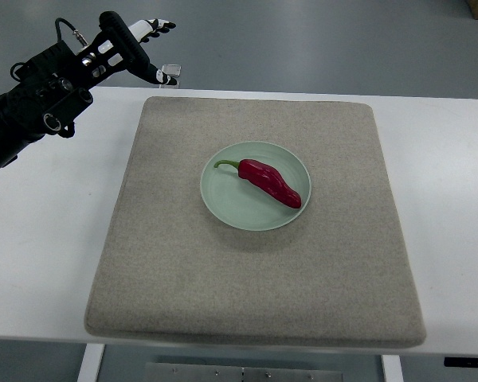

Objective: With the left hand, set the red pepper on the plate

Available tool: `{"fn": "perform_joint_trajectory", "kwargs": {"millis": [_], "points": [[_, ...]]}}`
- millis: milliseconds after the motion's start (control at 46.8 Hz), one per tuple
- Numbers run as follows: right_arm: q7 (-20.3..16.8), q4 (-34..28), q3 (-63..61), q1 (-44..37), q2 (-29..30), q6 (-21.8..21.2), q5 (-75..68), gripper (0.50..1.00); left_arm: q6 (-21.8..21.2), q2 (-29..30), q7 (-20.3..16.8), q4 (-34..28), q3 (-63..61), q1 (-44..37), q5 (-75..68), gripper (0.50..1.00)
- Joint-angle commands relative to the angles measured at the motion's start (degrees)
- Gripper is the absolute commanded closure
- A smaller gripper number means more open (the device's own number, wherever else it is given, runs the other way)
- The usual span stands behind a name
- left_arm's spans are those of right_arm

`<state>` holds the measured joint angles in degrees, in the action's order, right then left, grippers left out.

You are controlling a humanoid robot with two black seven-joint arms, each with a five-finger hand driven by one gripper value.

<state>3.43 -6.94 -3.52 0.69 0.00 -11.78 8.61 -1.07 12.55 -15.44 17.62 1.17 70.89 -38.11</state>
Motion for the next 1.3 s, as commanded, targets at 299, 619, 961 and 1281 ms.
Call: {"fn": "perform_joint_trajectory", "kwargs": {"millis": [299,619,961,1281], "points": [[0.00,0.00,0.00,0.01,0.00,0.00,0.00,0.568,-0.16,-1.74,9.73,-1.27,3.92,-0.05,33.71,0.557],[0.00,0.00,0.00,0.01,0.00,0.00,0.00,0.568,3.44,-2.53,8.76,-1.36,21.93,-3.92,38.38,0.557],[0.00,0.00,0.00,0.01,0.00,0.00,0.00,0.568,14.95,-3.23,7.53,-5.57,34.51,-6.38,39.52,0.555],[0.00,0.00,0.00,0.01,0.00,0.00,0.00,0.568,18.12,-3.32,7.53,-6.37,35.21,-7.26,42.59,0.553]]}}
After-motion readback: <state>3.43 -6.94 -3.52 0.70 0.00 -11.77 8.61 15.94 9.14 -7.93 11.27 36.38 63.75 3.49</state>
